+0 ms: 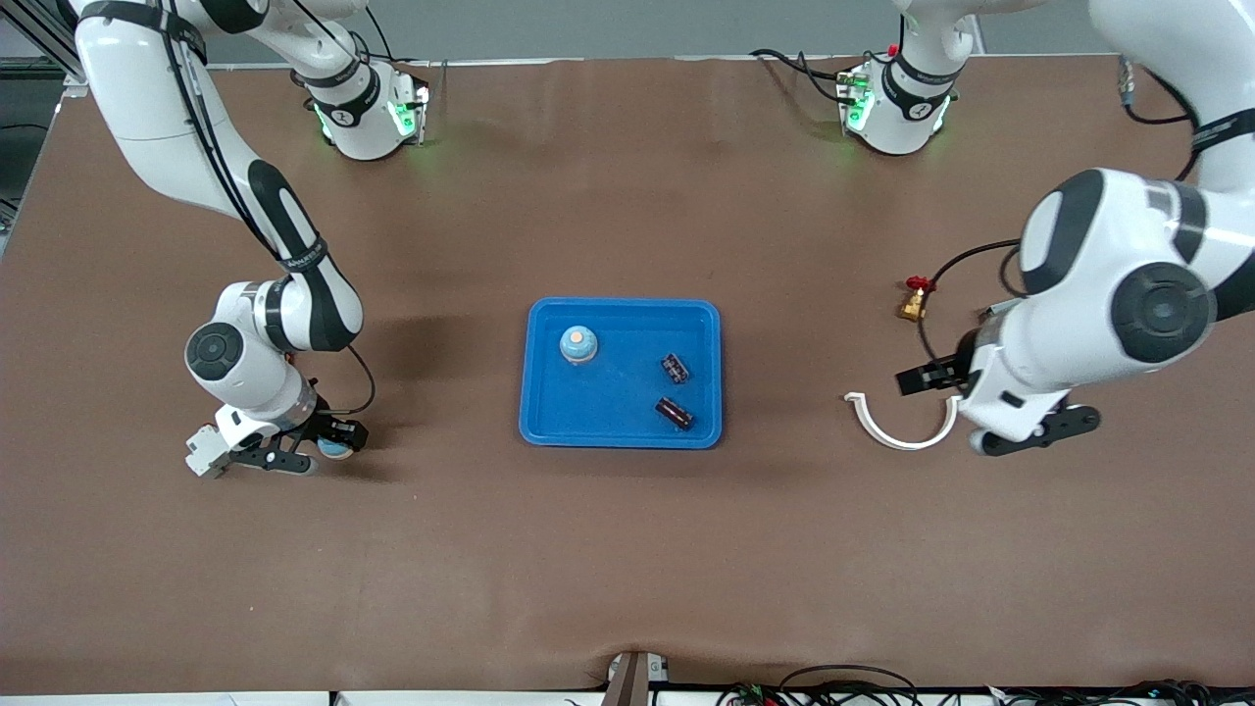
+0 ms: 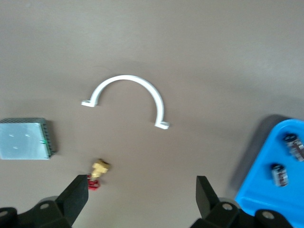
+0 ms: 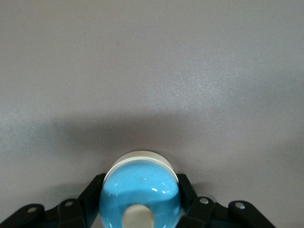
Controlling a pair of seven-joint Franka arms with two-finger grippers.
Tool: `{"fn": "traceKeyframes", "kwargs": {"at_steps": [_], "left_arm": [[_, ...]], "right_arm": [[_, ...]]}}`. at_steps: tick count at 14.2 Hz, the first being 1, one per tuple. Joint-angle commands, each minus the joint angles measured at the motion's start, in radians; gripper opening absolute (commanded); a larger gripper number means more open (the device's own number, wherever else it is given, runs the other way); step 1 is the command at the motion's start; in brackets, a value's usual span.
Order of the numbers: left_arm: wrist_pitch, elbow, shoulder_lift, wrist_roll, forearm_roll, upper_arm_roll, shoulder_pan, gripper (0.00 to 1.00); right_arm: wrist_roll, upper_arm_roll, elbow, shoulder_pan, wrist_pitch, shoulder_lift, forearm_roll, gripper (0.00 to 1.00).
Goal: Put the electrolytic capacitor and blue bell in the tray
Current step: 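Grasp the second blue dome with the right gripper while the left gripper withdraws, then carry the blue dome over the tray with the right gripper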
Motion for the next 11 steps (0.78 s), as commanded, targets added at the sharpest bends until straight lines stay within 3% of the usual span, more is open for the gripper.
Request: {"fn": "traceKeyframes", "kwargs": {"at_steps": [1,5,11], "left_arm": [[0.054,-0.146,-0.1,0.071,-0.02,-0.009,0.057,1.0],[0.304,-0.415,-0.264,0.198,-0.078,-0.011,0.15,1.0],[0.319,-0.399,-0.276,0.269,-0.087,-0.006,0.186,1.0]], "right_arm": [[0.106,0.021,-0.012,0.033,-0.032,-0.013,0.012,0.0],[0.299,0.02,-0.053,0.129,-0.063,-0.077,0.013,0.0],[0.652,0.02,0.0,0.316,-0.19,-0.117,0.012,0.0]]}}
